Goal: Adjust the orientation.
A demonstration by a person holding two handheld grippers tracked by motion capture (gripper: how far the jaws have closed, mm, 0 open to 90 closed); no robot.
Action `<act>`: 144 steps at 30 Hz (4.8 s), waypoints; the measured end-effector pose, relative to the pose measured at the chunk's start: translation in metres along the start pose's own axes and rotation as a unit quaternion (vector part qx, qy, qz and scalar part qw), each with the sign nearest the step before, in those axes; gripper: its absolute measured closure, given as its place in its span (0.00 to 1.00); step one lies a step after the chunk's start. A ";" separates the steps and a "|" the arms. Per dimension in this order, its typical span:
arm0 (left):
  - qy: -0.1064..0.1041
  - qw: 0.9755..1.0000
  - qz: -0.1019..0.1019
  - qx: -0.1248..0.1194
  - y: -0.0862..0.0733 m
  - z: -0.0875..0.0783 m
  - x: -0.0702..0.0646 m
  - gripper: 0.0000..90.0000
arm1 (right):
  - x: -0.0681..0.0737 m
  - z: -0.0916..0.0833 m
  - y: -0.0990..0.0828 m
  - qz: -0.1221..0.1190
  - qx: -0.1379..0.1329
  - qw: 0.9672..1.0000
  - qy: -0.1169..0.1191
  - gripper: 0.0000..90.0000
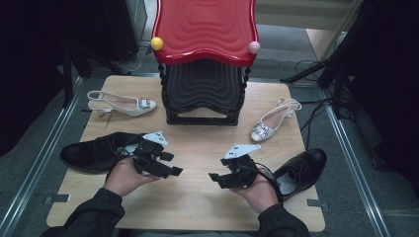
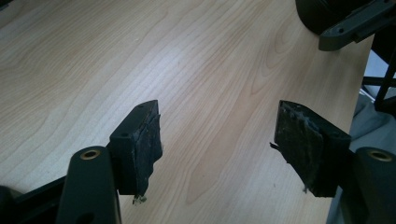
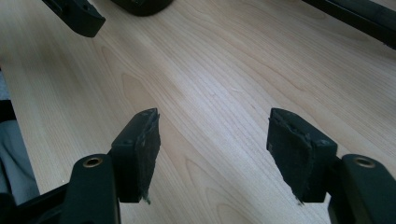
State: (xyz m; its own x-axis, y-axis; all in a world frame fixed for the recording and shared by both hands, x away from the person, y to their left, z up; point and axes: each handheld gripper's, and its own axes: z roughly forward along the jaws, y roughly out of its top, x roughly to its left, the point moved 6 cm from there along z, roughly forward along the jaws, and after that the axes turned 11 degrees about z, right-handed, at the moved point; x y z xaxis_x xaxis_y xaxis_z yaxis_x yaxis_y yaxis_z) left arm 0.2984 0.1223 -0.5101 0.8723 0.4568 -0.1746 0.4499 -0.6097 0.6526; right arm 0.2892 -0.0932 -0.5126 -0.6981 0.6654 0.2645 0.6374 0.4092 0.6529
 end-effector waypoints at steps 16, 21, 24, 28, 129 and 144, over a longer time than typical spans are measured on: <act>0.035 0.998 -0.047 -0.006 -0.009 -0.027 0.009 0.49 | 0.003 0.008 0.005 0.002 0.012 1.000 0.016 0.40; 0.049 0.997 -0.066 -0.005 -0.014 -0.036 0.015 0.48 | 0.008 0.011 0.005 -0.009 0.016 0.999 0.042 0.39; 0.053 0.996 -0.072 -0.003 -0.017 -0.040 0.017 0.47 | 0.011 0.012 0.007 -0.012 0.013 0.999 0.049 0.39; 0.059 0.996 -0.074 0.003 -0.020 -0.056 0.018 0.46 | 0.012 0.014 0.008 -0.021 0.014 0.999 0.047 0.39; 0.010 0.993 -0.105 0.045 0.067 0.017 0.006 0.89 | -0.011 -0.011 0.009 0.001 -0.018 1.000 0.024 0.47; -0.006 0.996 -0.069 0.064 0.069 0.067 -0.012 0.85 | -0.022 -0.015 0.003 0.008 -0.012 1.000 0.013 0.47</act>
State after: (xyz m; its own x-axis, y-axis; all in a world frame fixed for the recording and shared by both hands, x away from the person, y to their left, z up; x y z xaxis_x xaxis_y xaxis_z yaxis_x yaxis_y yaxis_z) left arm 0.3317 0.0318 -0.5124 0.8019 0.5354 -0.2649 0.5860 -0.6189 0.5230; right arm 0.3023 -0.1157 -0.5060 -0.6957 0.6558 0.2931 0.6414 0.3835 0.6645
